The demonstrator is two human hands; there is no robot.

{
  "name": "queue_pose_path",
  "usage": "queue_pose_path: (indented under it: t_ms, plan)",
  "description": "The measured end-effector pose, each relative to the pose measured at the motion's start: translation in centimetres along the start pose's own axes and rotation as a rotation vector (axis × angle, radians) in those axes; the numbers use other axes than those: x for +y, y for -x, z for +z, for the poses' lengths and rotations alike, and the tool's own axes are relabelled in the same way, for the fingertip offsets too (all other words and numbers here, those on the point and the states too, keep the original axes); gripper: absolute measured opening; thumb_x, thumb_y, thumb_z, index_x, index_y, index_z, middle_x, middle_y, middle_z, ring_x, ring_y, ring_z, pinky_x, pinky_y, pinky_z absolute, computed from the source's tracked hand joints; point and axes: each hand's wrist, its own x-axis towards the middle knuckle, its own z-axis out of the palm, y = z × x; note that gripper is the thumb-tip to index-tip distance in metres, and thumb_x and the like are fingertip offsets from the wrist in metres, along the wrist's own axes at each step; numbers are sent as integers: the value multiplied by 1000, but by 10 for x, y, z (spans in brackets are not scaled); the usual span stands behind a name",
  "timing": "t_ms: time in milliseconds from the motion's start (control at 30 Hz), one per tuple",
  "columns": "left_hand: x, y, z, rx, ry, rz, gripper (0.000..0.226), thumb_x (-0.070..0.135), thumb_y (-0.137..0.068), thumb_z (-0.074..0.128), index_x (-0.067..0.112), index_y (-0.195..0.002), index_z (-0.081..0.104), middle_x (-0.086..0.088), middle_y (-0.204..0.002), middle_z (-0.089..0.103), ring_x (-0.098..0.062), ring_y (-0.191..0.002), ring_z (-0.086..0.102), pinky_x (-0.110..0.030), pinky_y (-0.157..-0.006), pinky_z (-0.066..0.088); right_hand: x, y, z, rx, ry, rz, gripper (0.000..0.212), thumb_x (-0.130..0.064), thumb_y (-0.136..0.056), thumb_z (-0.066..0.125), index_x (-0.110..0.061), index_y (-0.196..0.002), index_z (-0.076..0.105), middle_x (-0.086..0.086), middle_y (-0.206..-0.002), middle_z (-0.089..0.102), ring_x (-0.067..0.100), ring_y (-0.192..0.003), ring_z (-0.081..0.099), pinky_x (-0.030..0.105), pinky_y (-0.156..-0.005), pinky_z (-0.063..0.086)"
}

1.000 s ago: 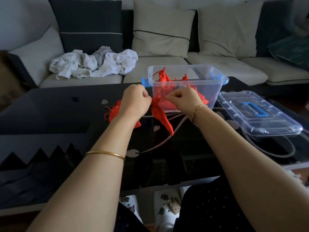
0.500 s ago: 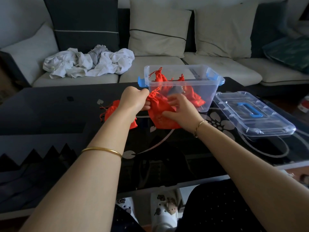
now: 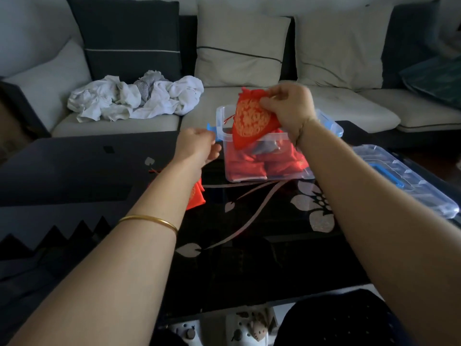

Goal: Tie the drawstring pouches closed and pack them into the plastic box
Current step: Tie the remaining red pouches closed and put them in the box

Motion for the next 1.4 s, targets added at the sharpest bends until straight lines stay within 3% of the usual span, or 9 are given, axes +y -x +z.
queue_pose_path:
  t_ms: [100,233,333,533,767,900,1100,1267,1400]
  plan:
    - [-11,-11,-1,13,-98,-14,12,4,-92,46,6,-90,57,-5,-72,56,-11,-60,55,-19,-51,47,6,-49,19,-5,-62,144,20,-10,-76,69,-21,-66,56,2,-76,61,24,-80,66,39,-77,57]
    - [-24,-19,-6,50,-206,24,18,8,-95,43,10,-82,55,-4,-75,53,-12,-65,52,-21,-59,46,25,-64,33,-144,542,221,29,-24,-85,62,-12,-63,49,4,-67,52,8,-59,61,21,-46,43]
    - [-37,-27,-16,126,-357,43,21,12,-95,42,2,-96,61,-10,-85,57,-18,-72,53,-28,-64,49,33,-62,32,-156,737,170,13,-4,-84,57,1,-93,65,16,-100,65,28,-97,62,28,-70,43]
    - [-58,-19,-37,340,-699,-113,40,17,-92,51,7,-130,46,-17,-135,39,-37,-123,41,-45,-99,41,1,-17,37,-120,519,-34,28,-1,-83,50,-8,-101,70,13,-105,69,29,-98,64,33,-87,51]
    - [-81,-7,-68,335,-828,-317,50,25,-91,52,7,-135,37,-17,-141,32,-35,-127,33,-45,-105,36,12,74,103,-659,400,106,21,-5,-87,50,4,-90,68,19,-86,69,31,-80,67,42,-78,57]
    - [-90,-11,-79,262,-606,-358,49,22,-85,56,9,-131,45,-17,-133,47,-35,-119,46,-44,-99,45,45,84,137,-714,425,255,25,-18,-88,58,-4,-68,51,10,-61,50,23,-54,50,40,-70,52]
    - [-90,-13,-80,289,-257,-350,43,16,-87,61,5,-127,52,-13,-126,56,-28,-106,56,-35,-84,52,65,86,151,-612,277,362,19,-22,-79,71,-8,-83,58,9,-79,55,21,-73,53,26,-51,39]
    - [-67,0,-83,177,72,-494,51,45,-74,75,17,-115,61,0,-112,63,-18,-95,61,-27,-57,45,63,87,133,-596,106,269,23,-5,-76,72,-18,-74,53,8,-86,57,16,-70,53,18,-49,42]
    - [-58,4,-83,80,163,-444,36,45,-72,76,21,-95,64,3,-89,70,-14,-81,66,-29,-75,54,53,92,96,-624,31,218,23,0,-75,72,-17,-77,56,4,-79,57,15,-67,55,20,-56,49]
